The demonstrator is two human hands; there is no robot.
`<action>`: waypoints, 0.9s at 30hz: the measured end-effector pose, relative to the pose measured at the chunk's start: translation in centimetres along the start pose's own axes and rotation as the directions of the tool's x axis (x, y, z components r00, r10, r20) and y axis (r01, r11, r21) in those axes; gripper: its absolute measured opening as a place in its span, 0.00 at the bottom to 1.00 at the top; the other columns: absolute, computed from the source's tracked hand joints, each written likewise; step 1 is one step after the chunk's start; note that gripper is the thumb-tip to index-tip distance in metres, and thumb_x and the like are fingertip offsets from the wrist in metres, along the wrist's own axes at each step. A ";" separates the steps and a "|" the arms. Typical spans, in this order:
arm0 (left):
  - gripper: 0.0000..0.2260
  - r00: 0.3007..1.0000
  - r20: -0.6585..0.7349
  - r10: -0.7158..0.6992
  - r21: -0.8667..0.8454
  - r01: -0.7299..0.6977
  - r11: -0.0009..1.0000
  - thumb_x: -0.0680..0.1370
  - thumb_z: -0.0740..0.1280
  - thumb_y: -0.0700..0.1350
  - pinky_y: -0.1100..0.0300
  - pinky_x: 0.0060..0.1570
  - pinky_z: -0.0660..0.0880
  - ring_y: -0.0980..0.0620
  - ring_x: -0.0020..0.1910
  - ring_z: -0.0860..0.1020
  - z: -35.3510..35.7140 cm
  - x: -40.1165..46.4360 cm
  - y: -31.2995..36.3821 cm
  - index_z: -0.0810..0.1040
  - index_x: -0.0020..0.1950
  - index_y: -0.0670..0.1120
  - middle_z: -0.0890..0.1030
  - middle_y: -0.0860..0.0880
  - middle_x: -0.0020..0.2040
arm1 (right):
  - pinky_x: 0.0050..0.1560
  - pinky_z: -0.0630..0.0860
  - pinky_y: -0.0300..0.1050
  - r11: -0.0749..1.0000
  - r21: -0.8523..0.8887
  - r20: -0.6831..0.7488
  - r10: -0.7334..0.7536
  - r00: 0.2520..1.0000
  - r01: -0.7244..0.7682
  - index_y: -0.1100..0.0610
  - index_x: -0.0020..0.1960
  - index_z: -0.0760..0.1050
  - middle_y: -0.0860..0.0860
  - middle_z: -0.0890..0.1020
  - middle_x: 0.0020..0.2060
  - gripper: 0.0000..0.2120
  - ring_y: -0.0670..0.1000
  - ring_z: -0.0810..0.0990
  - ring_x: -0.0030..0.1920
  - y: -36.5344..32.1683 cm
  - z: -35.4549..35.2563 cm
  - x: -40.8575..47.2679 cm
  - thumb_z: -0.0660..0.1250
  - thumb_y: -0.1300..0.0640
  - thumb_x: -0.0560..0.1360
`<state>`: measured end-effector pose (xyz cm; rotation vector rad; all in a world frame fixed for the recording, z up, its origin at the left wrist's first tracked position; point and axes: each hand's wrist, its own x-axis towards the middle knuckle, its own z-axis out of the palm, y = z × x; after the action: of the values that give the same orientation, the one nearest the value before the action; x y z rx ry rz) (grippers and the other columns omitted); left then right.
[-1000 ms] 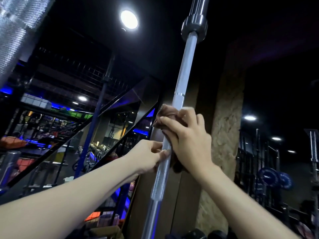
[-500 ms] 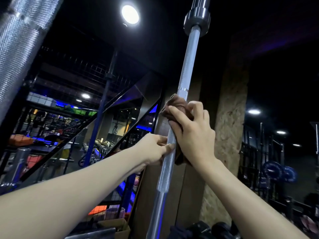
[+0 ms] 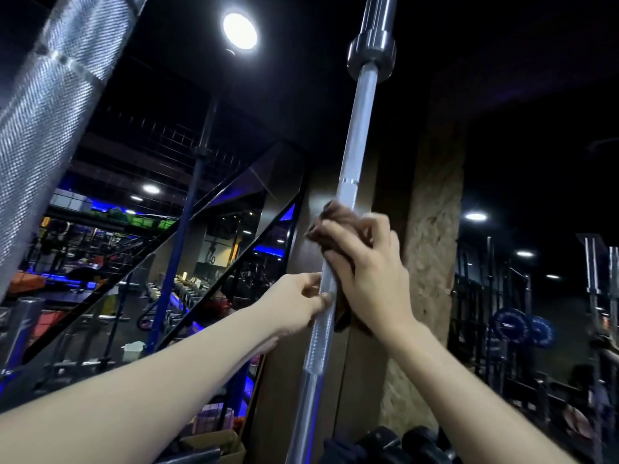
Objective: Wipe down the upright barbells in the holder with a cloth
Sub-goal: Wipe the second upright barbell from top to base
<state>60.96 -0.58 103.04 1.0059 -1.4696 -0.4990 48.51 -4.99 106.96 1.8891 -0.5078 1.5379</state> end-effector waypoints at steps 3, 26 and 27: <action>0.13 0.993 0.112 -0.043 -0.012 0.045 0.999 0.80 0.63 0.38 0.57 0.51 0.75 0.53 0.47 0.76 -0.2 -1.1 -0.7 0.73 0.60 0.54 0.80 0.48 0.48 | 0.43 0.76 0.47 0.975 0.212 0.068 0.059 0.996 -0.073 0.38 0.63 0.74 0.42 0.65 0.52 0.19 0.48 0.73 0.51 0.2 -0.8 -1.4 0.69 0.52 0.74; 0.11 1.000 0.021 0.010 0.103 -0.012 0.995 0.77 0.68 0.47 0.68 0.39 0.69 0.62 0.35 0.73 0.7 -1.4 -3.2 0.79 0.59 0.49 0.79 0.56 0.38 | 0.41 0.66 0.50 0.914 -0.137 -0.008 0.386 0.923 -0.383 0.42 0.77 0.44 0.58 0.56 0.69 0.33 0.63 0.69 0.57 -1.9 -0.6 9.0 0.58 0.41 0.79; 0.09 0.999 0.036 0.010 0.091 -0.013 0.996 0.78 0.67 0.47 0.68 0.38 0.70 0.61 0.35 0.73 0.6 -1.3 -3.2 0.79 0.58 0.49 0.79 0.56 0.38 | 0.41 0.65 0.50 0.912 -0.118 -0.011 0.393 0.919 -0.392 0.40 0.77 0.45 0.57 0.56 0.69 0.31 0.63 0.69 0.56 -1.6 -0.6 10.0 0.57 0.41 0.79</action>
<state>61.22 -1.35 99.60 1.0650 -1.5405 -0.4466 51.51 -2.41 116.36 1.7793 -1.0140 1.7006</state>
